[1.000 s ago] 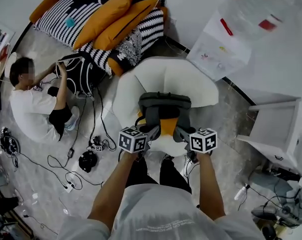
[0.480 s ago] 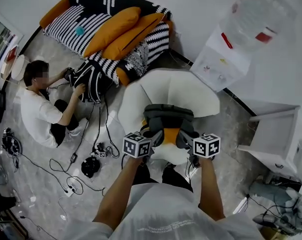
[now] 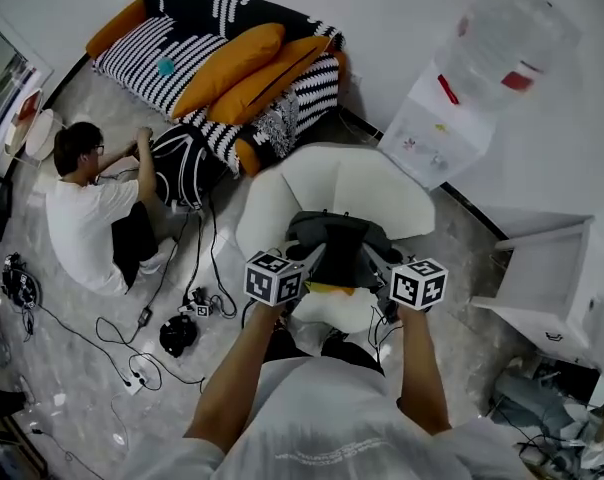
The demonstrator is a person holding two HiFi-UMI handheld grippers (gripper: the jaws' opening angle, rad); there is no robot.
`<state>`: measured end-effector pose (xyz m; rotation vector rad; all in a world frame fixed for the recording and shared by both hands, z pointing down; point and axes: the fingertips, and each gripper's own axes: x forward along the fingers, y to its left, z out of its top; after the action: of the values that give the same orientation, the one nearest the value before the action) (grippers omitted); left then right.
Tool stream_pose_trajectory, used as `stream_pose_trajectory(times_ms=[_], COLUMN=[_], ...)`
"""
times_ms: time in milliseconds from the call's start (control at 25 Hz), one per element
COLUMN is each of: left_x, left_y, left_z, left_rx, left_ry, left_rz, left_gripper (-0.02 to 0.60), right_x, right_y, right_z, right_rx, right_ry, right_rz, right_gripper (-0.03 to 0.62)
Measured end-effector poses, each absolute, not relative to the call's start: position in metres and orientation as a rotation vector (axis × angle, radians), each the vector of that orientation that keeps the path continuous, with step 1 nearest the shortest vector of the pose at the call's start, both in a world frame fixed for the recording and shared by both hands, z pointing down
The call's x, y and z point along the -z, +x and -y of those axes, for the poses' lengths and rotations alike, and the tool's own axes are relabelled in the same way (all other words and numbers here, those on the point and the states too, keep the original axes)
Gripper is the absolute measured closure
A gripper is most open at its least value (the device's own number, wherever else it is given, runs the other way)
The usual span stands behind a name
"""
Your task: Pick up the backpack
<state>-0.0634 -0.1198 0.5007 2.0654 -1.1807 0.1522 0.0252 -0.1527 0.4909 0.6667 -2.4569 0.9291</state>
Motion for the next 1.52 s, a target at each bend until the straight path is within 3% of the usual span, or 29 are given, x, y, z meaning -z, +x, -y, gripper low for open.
stream_pose_trajectory(times_ms=[1520], left_x=[-0.254], left_y=[-0.119], left_z=[0.110], left_rx=[-0.141], left_ry=[2.452], left_rz=[1.640], left_gripper=[0.540], right_x=[-0.242], right_y=[-0.031], right_z=[0.141], right_rx=[-0.296], right_ry=[0.563], right_rz=[2.849], right_gripper=[0.560])
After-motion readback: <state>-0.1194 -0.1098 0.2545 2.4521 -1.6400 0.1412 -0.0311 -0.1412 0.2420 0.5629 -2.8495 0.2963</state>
